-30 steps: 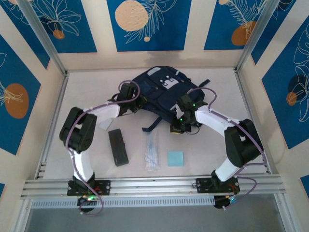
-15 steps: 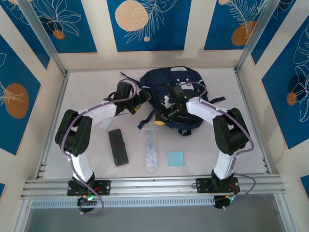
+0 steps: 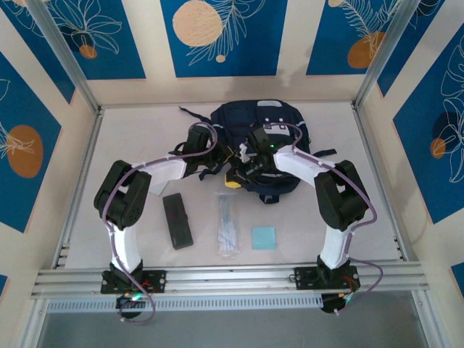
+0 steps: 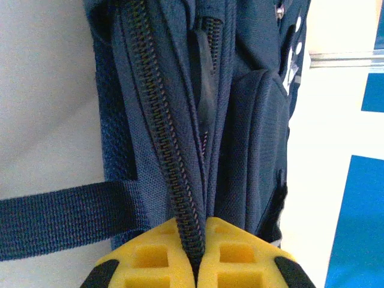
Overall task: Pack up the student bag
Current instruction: Zip the student bag at the top-center of the table.
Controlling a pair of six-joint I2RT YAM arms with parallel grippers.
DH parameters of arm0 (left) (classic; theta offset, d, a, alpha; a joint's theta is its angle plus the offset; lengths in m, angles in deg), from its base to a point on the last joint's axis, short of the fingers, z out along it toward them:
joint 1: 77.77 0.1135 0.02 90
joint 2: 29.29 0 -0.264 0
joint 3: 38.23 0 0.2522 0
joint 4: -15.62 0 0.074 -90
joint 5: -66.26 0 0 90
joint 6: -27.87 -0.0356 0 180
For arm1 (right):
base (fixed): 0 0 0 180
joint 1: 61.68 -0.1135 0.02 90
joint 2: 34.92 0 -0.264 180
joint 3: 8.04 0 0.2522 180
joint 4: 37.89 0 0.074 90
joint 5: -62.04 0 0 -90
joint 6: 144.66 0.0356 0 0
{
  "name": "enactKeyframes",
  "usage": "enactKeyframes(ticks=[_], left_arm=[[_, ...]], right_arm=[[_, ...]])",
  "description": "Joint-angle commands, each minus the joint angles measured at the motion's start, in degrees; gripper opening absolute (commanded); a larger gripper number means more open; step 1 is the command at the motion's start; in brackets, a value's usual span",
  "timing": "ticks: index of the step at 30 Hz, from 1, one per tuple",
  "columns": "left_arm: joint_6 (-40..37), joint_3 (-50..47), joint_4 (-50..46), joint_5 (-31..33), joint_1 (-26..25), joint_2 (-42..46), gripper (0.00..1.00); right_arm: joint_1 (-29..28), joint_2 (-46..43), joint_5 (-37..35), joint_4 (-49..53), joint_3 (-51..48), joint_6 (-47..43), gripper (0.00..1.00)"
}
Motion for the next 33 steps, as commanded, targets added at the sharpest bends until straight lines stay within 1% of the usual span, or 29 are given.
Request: enactKeyframes(ticks=[1,3,6,11,13,14,16,17,19,20,21,23,24,27,28,29,33], left_arm=[[-0.6,0.7,3.4,1.4,0.5,-0.1,0.00],[-2.7,-0.4,2.1,1.4,1.5,1.1,0.00],[-6.9,-0.5,-2.1,0.5,3.1,2.4,0.00],[-13.1,0.9,-7.4,-1.3,5.2,2.7,0.00],[-15.2,2.5,-9.0,-1.9,6.3,2.0,0.00],[-16.3,3.7,-10.0,-2.1,7.0,1.5,0.00],[-18.5,6.7,-13.0,-1.6,8.0,0.4,0.00],[-19.7,8.8,-15.0,-0.9,8.3,-0.2,0.00],[-21.2,12.6,-18.5,0.2,8.5,-1.4,0.00],[-21.4,14.4,-19.8,0.3,8.5,-2.0,0.04],[-21.1,15.8,-20.8,0.0,8.5,-2.5,0.19],[-19.7,17.1,-22.2,-0.7,8.5,-2.5,0.54],[-18.9,17.1,-22.8,-1.0,8.5,-2.2,0.65],[-17.5,14.7,-24.3,-1.6,8.5,0.3,0.81],[-17.1,13.3,-24.3,-1.6,8.5,1.5,0.83],[-16.4,11.3,-24.3,-1.5,8.5,3.2,0.87],[-11.7,2.4,-22.4,-1.7,8.4,9.3,0.89]], right_arm=[[0.0,-4.4,1.8,15.3,-0.5,-9.0,0.00],[2.0,-4.5,-3.2,24.9,-0.7,-14.3,0.00],[4.8,-5.9,-10.4,33.2,-2.9,-19.9,0.00],[10.9,-7.8,-21.7,39.7,-4.7,-25.2,0.00],[13.9,-7.8,-27.4,40.8,-4.0,-25.1,0.00],[15.2,-7.8,-29.1,41.1,-3.4,-24.9,0.00],[16.3,-7.9,-32.7,41.3,-1.5,-23.8,0.00],[16.2,-7.8,-33.7,40.8,-0.3,-23.0,0.00],[15.4,-7.6,-29.0,37.8,1.9,-22.0,0.00],[14.6,-7.6,-24.5,34.8,2.5,-21.2,0.00],[13.6,-7.6,-19.8,31.2,2.8,-20.3,0.00],[11.5,-7.4,-12.9,23.8,2.8,-17.0,0.00],[10.4,-7.2,-9.8,19.1,2.8,-15.0,0.00],[7.6,-5.8,-6.3,8.8,3.9,-8.9,0.00],[7.0,-5.4,-5.9,6.6,4.6,-7.5,0.00],[6.3,-4.8,-5.8,4.4,5.4,-6.1,0.00],[5.1,-2.1,-3.5,-1.4,9.1,-2.3,0.00]])
